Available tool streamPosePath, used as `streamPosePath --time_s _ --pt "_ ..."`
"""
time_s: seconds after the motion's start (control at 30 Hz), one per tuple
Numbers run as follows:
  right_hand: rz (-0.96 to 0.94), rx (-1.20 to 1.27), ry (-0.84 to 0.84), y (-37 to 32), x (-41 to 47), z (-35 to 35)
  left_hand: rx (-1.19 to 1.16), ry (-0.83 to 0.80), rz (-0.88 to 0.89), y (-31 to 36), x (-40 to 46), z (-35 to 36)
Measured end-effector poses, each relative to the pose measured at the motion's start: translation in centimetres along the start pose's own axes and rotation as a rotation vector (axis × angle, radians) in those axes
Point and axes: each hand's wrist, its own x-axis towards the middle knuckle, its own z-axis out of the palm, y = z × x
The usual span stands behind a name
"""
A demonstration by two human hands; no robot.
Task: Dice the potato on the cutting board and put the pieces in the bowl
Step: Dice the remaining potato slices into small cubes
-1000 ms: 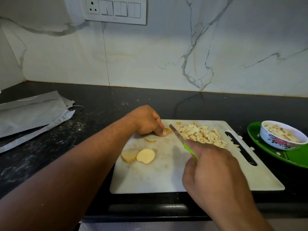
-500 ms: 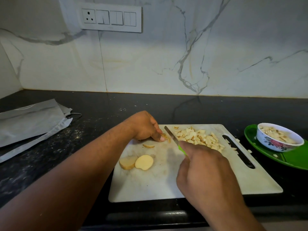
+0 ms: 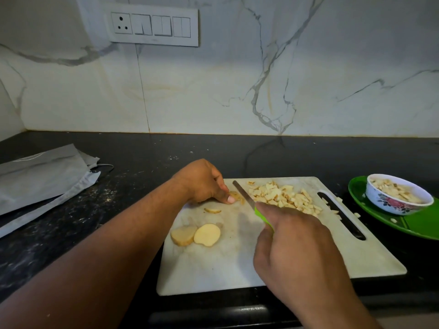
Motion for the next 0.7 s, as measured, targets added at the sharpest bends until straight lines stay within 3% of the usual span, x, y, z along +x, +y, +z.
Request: streamPosePath --time_s 0.2,0.43,0.7 --pt "-0.019 0.035 -0.064 -0.1 0.4 2.0 0.047 -0.005 -0.005 0.5 -0.3 -0.1" --pt "-0.023 0.04 -0.1 0.7 -1.9 -1.4 0.122 -0.026 0.018 0.6 -0.1 -0.2" --pt "0.007 0.08 0.018 0.1 1.3 0.6 0.134 0.026 0.037 0.5 -0.8 0.1"
